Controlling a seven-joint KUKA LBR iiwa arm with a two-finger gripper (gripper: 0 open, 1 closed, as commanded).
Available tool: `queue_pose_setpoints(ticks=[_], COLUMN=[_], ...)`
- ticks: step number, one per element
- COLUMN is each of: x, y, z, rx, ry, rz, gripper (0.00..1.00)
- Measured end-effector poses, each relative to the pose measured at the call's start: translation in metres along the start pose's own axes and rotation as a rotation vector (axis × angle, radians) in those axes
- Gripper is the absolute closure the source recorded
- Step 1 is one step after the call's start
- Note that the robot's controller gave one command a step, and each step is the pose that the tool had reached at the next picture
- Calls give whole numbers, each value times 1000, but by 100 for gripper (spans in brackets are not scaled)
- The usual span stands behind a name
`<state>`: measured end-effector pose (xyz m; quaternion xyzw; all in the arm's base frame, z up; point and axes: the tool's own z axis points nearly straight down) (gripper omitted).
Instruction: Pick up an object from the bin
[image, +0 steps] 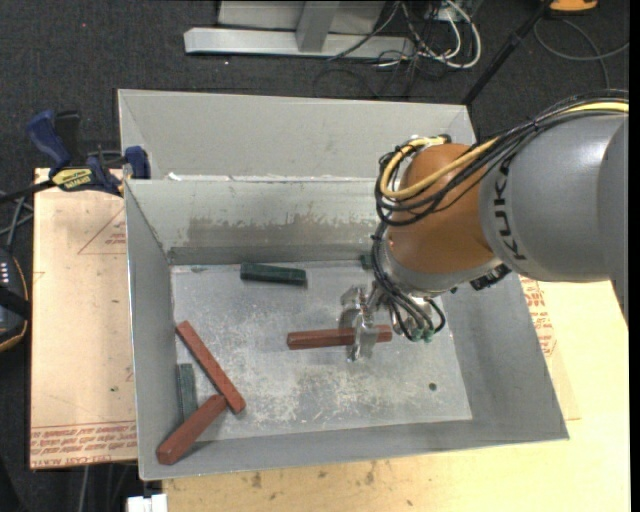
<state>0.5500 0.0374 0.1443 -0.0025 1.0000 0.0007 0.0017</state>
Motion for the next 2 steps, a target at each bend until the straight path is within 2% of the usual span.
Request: queue_pose_setpoints(ticks=[2], x=[0], y=[0], z=[-15], rx=[0], ry=[-2], rz=[0], gripper=[100])
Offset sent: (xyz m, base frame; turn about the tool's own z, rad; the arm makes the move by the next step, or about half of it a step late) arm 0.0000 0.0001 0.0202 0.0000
